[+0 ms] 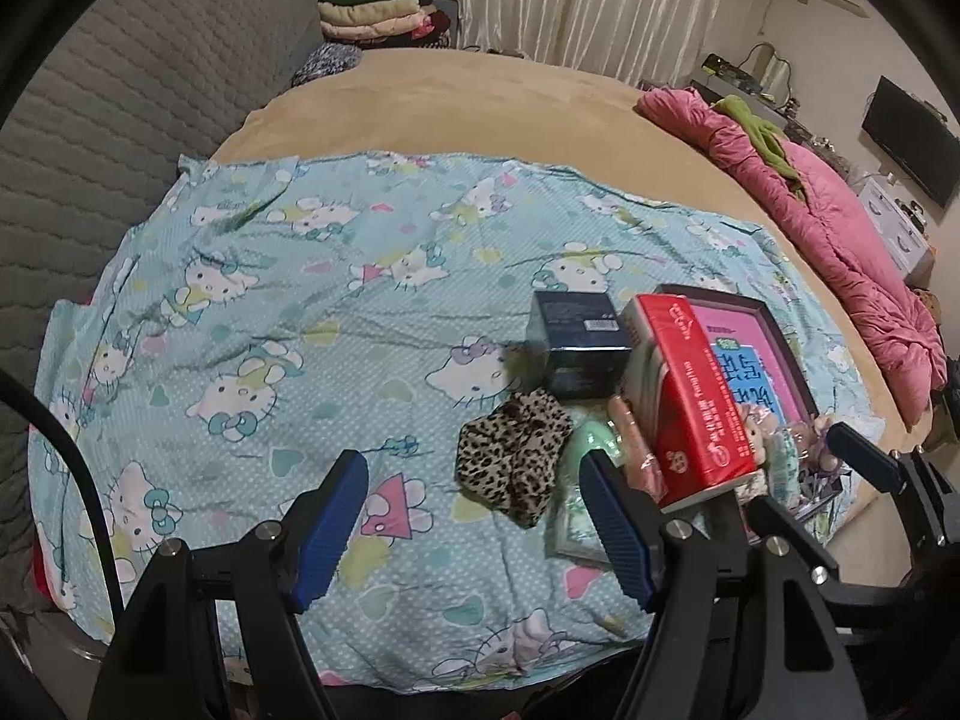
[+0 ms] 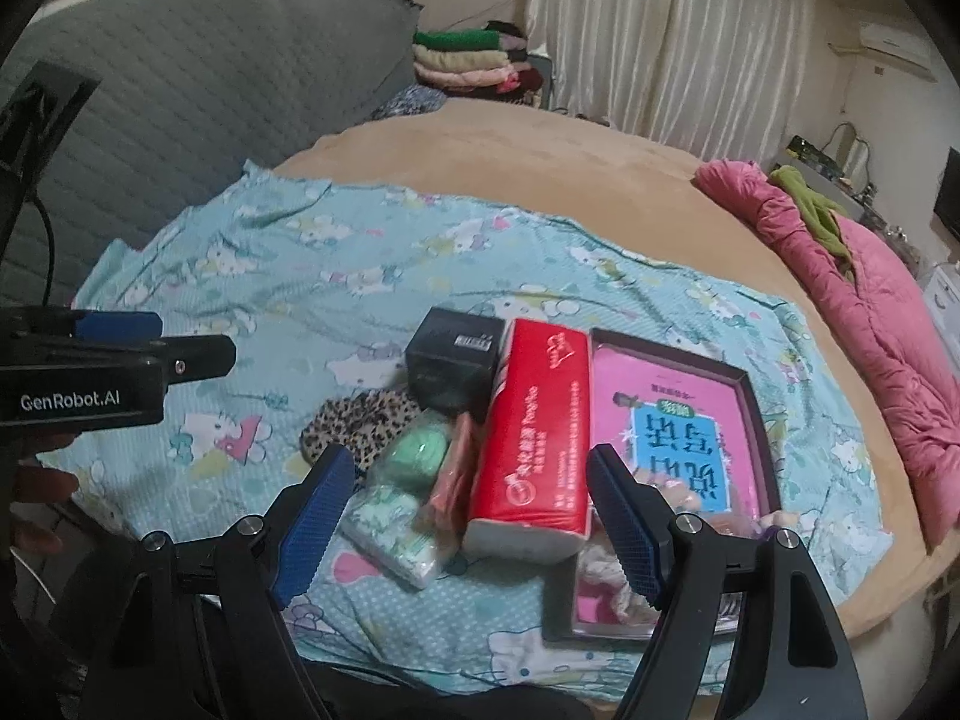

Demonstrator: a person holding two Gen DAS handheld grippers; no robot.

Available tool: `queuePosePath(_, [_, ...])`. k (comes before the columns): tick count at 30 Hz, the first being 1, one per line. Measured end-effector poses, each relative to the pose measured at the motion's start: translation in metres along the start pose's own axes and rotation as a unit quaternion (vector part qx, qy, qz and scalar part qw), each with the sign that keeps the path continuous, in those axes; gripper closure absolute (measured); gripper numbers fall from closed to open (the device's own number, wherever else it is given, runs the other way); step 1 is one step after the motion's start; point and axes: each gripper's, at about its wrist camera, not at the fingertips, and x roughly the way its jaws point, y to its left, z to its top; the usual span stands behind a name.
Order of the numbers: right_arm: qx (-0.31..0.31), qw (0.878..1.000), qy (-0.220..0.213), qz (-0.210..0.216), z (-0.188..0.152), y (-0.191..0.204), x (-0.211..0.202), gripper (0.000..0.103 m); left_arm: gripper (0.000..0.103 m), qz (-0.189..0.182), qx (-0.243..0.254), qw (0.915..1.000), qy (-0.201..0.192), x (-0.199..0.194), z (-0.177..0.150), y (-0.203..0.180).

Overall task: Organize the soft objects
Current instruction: 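Grasp the leopard-print scrunchie with the left gripper while the right grasps the pink wrapped item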

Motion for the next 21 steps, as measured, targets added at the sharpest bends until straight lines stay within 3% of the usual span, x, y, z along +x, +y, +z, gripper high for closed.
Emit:
queuePosePath(9, [-0.046,0.999,0.026,-0.013,-0.016,0.029,0.033,0.022,0.031,0.004,-0.016,0.9995,0.029,0.030,-0.011,0.015])
queuePosePath(21, [-0.107,0.991,0.046,-0.064,-0.024,0.055,0.075,0.025,0.031,-0.003,-0.029,0.9975,0.064,0.068,-0.021,0.026])
